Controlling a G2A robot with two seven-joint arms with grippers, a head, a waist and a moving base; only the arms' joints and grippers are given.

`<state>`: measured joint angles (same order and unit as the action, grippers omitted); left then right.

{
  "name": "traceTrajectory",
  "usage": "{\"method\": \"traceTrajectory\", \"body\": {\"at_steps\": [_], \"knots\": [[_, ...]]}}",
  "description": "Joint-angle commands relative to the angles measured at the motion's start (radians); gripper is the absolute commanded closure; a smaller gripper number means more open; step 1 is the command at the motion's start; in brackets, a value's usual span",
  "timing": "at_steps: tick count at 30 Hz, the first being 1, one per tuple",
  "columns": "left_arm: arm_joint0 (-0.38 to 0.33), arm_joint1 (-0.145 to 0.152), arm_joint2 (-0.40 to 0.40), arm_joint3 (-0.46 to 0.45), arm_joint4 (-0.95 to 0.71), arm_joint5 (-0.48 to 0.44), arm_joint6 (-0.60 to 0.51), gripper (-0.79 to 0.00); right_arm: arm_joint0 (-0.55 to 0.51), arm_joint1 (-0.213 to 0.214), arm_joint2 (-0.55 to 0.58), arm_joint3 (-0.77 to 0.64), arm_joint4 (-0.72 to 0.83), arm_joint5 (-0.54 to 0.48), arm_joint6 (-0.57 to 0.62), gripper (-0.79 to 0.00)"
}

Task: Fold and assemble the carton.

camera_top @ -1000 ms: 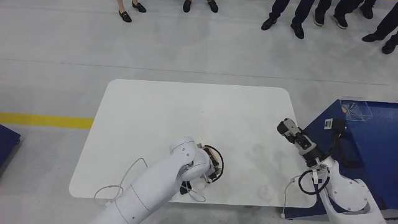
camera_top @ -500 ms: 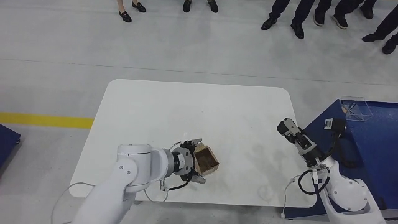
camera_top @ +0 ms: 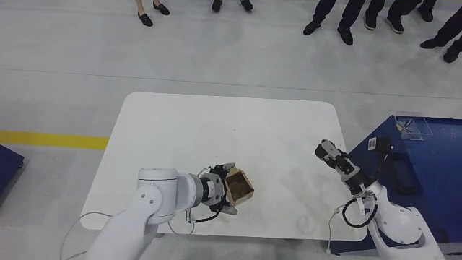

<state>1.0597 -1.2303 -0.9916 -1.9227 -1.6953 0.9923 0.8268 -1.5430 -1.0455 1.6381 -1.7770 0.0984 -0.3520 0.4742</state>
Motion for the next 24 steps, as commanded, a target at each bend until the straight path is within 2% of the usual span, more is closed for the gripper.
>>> {"method": "traceTrajectory", "body": {"at_steps": [1, 4, 6, 10, 15, 19, 24], "knots": [[0.005, 0.032, 0.075, -0.034, 0.42, 0.02, -0.019, -0.785, 0.004, -0.003, -0.061, -0.05, -0.373, 0.077, -0.097, -0.785], [-0.006, 0.091, 0.197, -0.021, 0.617, 0.02, -0.019, -0.785, -0.008, -0.01, -0.163, -0.102, -0.66, 0.213, -0.156, -0.785], [-0.029, 0.134, 0.277, 0.008, 0.667, 0.02, -0.019, -0.785, -0.001, -0.013, -0.237, -0.117, -0.812, 0.274, -0.138, -0.785], [-0.114, 0.216, 0.41, 0.054, 0.588, 0.02, -0.034, -0.785, 0.035, -0.021, -0.35, -0.095, -0.981, 0.338, -0.071, -0.785], [-0.298, 0.296, 0.611, 0.055, 0.452, 0.02, -0.077, -0.785, 0.095, -0.038, -0.44, -0.035, -1.049, 0.413, -0.039, -0.785], [-0.423, 0.319, 0.732, 0.032, 0.356, 0.02, -0.056, -0.785, 0.132, -0.049, -0.483, 0.004, -1.079, 0.442, -0.013, -0.785], [-0.537, 0.311, 0.797, 0.033, 0.229, 0.02, -0.06, -0.785, 0.166, -0.062, -0.549, 0.053, -1.123, 0.421, -0.004, -0.785]]}}
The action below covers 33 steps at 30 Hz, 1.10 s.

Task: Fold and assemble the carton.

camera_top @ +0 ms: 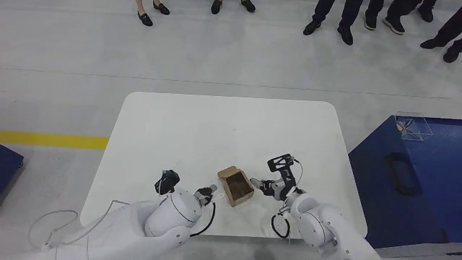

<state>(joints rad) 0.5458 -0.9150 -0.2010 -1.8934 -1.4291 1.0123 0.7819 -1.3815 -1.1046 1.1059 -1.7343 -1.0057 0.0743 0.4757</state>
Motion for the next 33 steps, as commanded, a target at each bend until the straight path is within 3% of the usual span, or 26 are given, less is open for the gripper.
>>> {"method": "traceTrajectory", "body": {"at_steps": [1, 3, 12, 24, 33], "knots": [[-0.042, -0.008, 0.016, 0.018, -0.056, 0.0, -0.023, -0.785, 0.008, -0.006, -0.03, 0.019, -0.018, -0.004, -0.008, -0.785], [-0.063, -0.017, 0.031, 0.04, -0.072, 0.0, -0.008, -0.785, 0.02, -0.012, -0.046, 0.037, -0.017, 0.004, -0.018, -0.785], [-0.027, -0.078, 0.031, 0.112, -0.062, 0.0, 0.026, -0.785, 0.053, -0.033, -0.081, 0.099, -0.01, 0.025, -0.05, -0.785], [-0.019, -0.216, 0.031, 0.251, 0.016, 0.0, -0.008, -0.785, 0.065, -0.046, -0.07, 0.108, -0.012, 0.04, -0.05, -0.785], [0.005, -0.299, 0.031, 0.38, 0.105, 0.0, -0.051, -0.785, 0.078, -0.053, -0.063, 0.122, -0.03, 0.048, -0.028, -0.785]]}}
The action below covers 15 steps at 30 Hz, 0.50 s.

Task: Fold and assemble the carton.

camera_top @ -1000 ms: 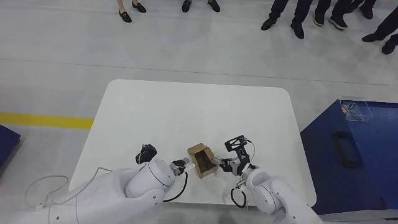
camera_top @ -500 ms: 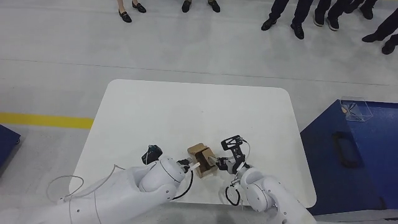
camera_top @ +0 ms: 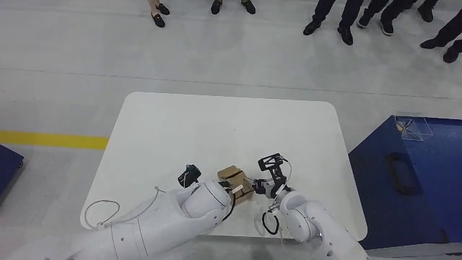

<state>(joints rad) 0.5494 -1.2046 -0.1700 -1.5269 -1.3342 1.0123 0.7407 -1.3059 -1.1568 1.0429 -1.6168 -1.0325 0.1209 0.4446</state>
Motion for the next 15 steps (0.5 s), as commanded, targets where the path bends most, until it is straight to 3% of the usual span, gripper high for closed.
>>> {"method": "traceTrajectory", "body": {"at_steps": [1, 8, 11, 15], "knots": [[0.002, -0.016, 0.0, 0.024, 0.018, 0.0, -0.017, -0.785, 0.005, -0.002, 0.0, 0.008, -0.003, 0.001, 0.005, -0.785], [-0.014, -0.039, 0.0, 0.027, 0.04, 0.0, -0.031, -0.785, 0.021, -0.013, 0.001, 0.024, 0.0, 0.006, -0.045, -0.785], [-0.041, -0.028, -0.012, 0.004, 0.006, 0.0, 0.002, -0.785, -0.016, -0.009, 0.046, -0.021, 0.053, -0.038, -0.118, -0.785], [-0.003, 0.007, -0.122, -0.057, -0.027, -0.055, 0.112, -0.785, -0.109, 0.009, 0.123, -0.098, 0.086, -0.145, -0.144, -0.785]]}}
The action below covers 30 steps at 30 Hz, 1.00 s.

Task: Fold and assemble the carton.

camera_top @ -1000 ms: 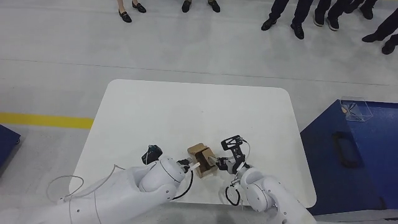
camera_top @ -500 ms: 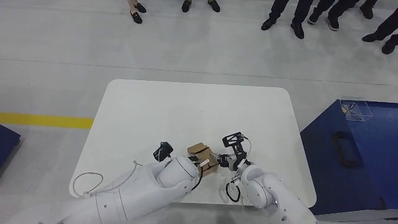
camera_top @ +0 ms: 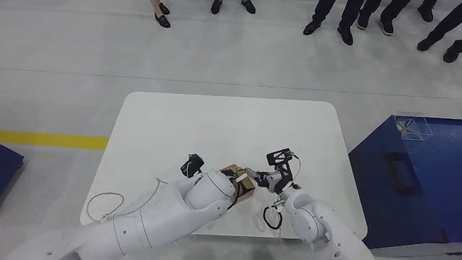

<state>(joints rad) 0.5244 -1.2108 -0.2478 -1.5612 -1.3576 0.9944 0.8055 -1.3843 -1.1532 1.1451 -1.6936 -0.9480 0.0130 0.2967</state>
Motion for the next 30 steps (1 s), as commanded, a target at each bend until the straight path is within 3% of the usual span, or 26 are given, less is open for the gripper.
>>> {"method": "traceTrajectory", "body": {"at_steps": [1, 5, 12, 22, 30], "knots": [[0.044, 0.025, -0.072, -0.045, -0.007, -0.062, 0.082, -0.785, -0.052, 0.01, 0.032, -0.037, -0.005, -0.065, 0.012, -0.785], [0.134, 0.071, -0.193, -0.136, -0.029, -0.139, 0.159, -0.785, -0.115, 0.021, 0.024, -0.071, -0.126, -0.125, 0.018, -0.785], [0.232, 0.116, -0.312, -0.199, -0.035, -0.115, 0.135, -0.785, -0.152, 0.012, -0.063, -0.059, -0.306, -0.082, -0.098, -0.785], [0.292, 0.125, -0.347, -0.213, 0.033, -0.073, 0.094, -0.785, -0.105, -0.022, -0.168, 0.042, -0.437, 0.073, -0.203, -0.785], [0.312, 0.121, -0.368, -0.212, 0.069, -0.042, 0.062, -0.785, -0.07, -0.041, -0.167, 0.094, -0.421, 0.158, -0.203, -0.785]]}}
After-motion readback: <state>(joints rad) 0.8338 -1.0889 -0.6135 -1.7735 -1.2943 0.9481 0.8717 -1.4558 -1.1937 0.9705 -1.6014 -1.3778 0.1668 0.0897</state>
